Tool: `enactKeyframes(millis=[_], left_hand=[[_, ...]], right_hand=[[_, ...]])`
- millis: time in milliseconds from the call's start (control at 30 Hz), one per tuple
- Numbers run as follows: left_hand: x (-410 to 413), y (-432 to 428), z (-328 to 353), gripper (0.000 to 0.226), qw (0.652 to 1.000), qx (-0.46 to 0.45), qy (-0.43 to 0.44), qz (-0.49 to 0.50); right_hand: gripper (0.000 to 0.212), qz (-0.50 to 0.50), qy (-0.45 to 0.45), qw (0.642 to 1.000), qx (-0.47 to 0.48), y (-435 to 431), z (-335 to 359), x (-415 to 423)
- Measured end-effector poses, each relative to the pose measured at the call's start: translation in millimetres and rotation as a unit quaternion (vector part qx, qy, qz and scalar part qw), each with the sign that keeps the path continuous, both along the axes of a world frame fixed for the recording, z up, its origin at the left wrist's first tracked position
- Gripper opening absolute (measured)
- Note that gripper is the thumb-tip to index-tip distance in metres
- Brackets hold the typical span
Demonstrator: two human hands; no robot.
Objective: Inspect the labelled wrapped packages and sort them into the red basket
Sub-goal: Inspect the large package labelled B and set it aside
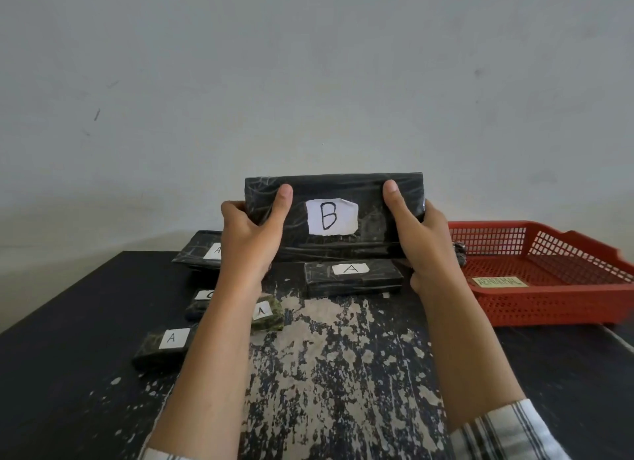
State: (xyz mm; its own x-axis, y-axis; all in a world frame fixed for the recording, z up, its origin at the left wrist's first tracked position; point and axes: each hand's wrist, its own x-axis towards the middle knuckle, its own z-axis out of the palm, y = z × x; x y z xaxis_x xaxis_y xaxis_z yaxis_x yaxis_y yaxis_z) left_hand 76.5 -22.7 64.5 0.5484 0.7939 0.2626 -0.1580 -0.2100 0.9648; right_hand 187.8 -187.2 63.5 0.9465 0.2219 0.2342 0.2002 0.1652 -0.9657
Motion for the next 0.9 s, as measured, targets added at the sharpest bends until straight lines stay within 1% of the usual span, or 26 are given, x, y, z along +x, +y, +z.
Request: enactKeyframes(millis=[100,133,200,267,333,367,467,567,733,833,867,900], left_hand=[[-4.4,5.6,0.9,0.09,0.997,-0.002,0.001,-0.079],[-5.5,7.3,0.7,0.092,0.994,-0.009,-0.006,-0.107],[-6.2,8.4,0.0,0.089,0.989,-0.021,-0.026,-0.147],[-4.6,7.9,-0.8,0.084,0.987,-0.029,-0.047,-0.149],[-3.9,7.9,-0.4,0.082,0.988,-0.04,-0.064,-0.137],[-3.7,8.6,0.0,0.082,0.988,-0.046,-0.07,-0.131],[-5.8,9.3,1.3,0.081,0.988,-0.053,-0.075,-0.121],[-8.3,8.6,1.8,0.081,0.988,-0.045,-0.085,-0.12],[-10.3,9.6,2.4,0.093,0.983,-0.053,-0.093,-0.151],[-7.7,8.9,2.0,0.088,0.983,-0.064,-0.108,-0.137],[-6.6,8.4,2.1,0.084,0.983,-0.069,-0.113,-0.129],[-6.0,8.4,2.3,0.081,0.983,-0.074,-0.118,-0.122]], right_hand=[[0.046,0.001,0.028,0.999,0.036,-3.6,5.5,-1.3],[0.044,0.001,0.034,0.998,0.046,-5.2,7.4,-2.4],[0.042,0.002,0.033,0.998,0.052,-7.5,9.7,-4.3],[0.045,0.006,0.019,0.998,0.053,-9.8,11.5,-5.3],[0.054,0.016,0.014,0.998,0.052,-12.2,13.7,-7.7],[0.055,0.023,0.016,0.998,0.051,-13.5,14.7,-8.5],[0.042,0.035,0.02,0.998,0.048,-13.7,15.8,-10.4],[0.042,0.021,0.023,0.999,0.044,-9.7,16.0,-10.3],[0.041,0.009,0.032,0.998,0.051,-9.1,16.2,-11.0],[0.05,0.018,0.007,0.999,0.048,-7.9,15.0,-10.7],[0.06,0.024,-0.01,0.999,0.04,-7.2,14.0,-10.6],[0.074,0.028,-0.032,0.999,0.022,-6.5,12.4,-9.6]])
